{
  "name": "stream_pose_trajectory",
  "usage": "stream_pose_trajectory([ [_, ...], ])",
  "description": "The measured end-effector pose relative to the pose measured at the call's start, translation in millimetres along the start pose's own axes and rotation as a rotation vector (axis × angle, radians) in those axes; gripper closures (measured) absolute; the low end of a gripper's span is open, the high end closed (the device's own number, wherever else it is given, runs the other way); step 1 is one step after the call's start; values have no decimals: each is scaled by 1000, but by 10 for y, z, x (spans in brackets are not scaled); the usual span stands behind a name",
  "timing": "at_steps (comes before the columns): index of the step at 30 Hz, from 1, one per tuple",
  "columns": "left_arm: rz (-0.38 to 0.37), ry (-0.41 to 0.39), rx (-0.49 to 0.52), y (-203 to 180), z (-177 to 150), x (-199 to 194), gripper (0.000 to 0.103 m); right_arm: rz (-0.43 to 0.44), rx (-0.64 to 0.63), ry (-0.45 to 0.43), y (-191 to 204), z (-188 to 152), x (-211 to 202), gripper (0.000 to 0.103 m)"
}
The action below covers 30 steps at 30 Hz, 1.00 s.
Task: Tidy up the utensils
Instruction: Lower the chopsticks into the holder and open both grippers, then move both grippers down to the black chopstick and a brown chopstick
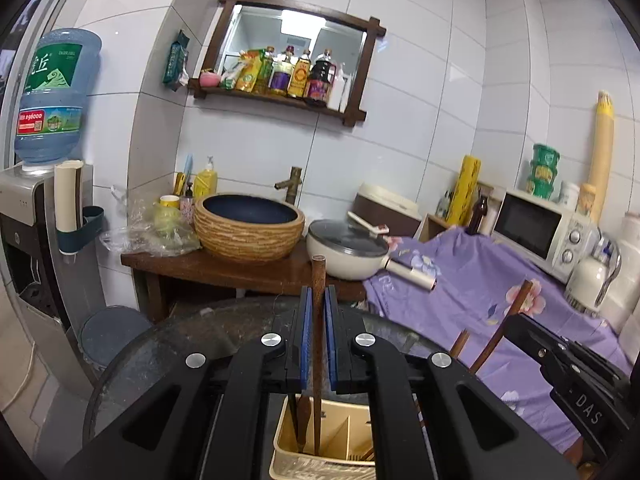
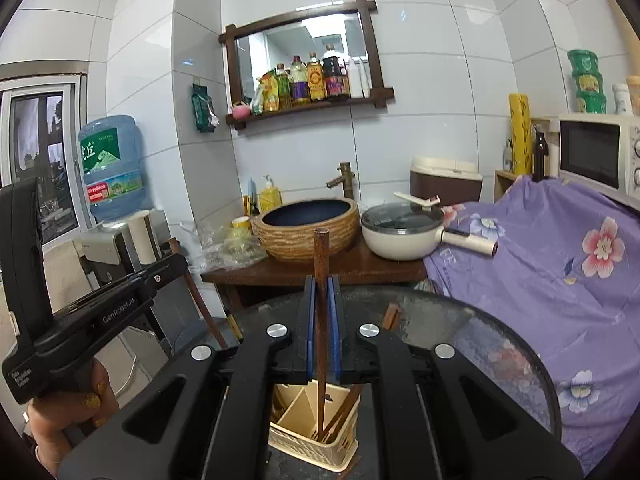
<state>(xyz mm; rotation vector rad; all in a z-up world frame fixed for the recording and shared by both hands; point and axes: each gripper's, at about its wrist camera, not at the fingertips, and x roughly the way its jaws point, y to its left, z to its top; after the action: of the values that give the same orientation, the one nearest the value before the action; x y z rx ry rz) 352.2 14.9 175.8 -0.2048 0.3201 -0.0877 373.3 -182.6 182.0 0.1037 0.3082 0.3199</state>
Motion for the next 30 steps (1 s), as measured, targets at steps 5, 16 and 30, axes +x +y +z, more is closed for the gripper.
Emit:
stream_pose_trajectory([
  [5, 15, 56, 27, 7, -273, 152, 97, -9, 20, 44, -85, -220, 162, 96],
  [16, 14, 140, 64, -3, -631, 322, 97, -26, 44, 112, -180, -482, 333, 96],
  [30, -60, 110, 22, 104, -763, 7, 43, -45, 56, 62, -262, -710, -27, 47],
])
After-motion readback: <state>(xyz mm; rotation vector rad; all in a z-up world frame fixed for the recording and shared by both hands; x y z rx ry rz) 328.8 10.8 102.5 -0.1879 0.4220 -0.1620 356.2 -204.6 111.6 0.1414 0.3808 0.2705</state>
